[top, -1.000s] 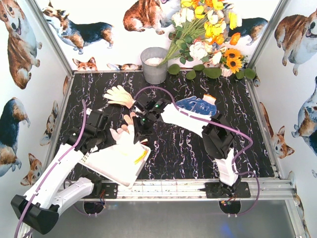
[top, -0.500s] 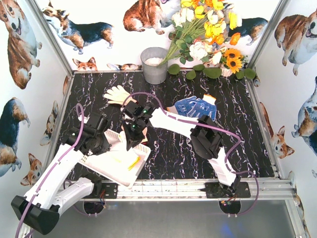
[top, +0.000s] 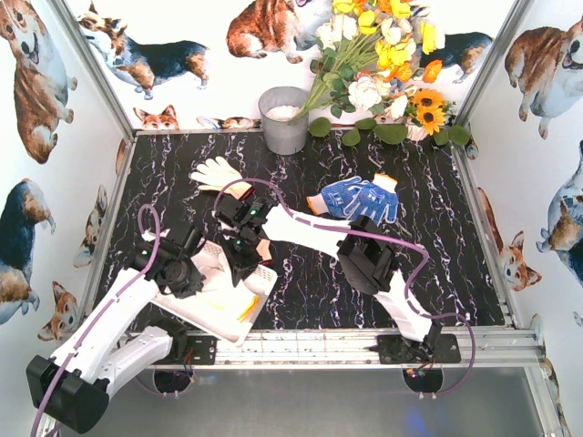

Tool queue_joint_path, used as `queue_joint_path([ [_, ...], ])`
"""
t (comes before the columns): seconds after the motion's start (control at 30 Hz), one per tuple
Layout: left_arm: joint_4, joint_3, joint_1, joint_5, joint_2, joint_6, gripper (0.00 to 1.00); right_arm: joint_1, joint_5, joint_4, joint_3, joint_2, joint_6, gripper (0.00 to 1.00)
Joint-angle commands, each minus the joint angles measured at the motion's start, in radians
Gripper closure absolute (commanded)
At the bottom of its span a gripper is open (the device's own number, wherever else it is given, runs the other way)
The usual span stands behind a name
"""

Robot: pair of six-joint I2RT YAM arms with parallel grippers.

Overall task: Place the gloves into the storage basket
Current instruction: Place the glove in the bin.

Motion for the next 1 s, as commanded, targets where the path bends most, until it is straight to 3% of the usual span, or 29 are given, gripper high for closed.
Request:
queue_joint_path([
  [0.0, -0.014, -0.052, 0.014, 0.015, -0.006, -0.034, 1.00, 0.007, 0.009, -0.045, 0.052, 0.008, -0.041, 1.00],
  [0.4, -0.039, -0.020, 0.023, -0.083, 0.000, -0.013, 1.00, 0.010, -0.024, -0.047, 0.078, 0.026, -0.027, 1.00],
  [0.63, -0.086, 0.144, 0.042, -0.206, 0.047, 0.076, 1.00, 0.010, -0.008, -0.019, 0.124, 0.061, -0.008, 1.00],
  [0.97, -0.092, 0.157, 0.047, -0.200, 0.030, 0.102, 1.00, 0.009, -0.022, -0.023, 0.176, 0.100, -0.004, 1.00],
])
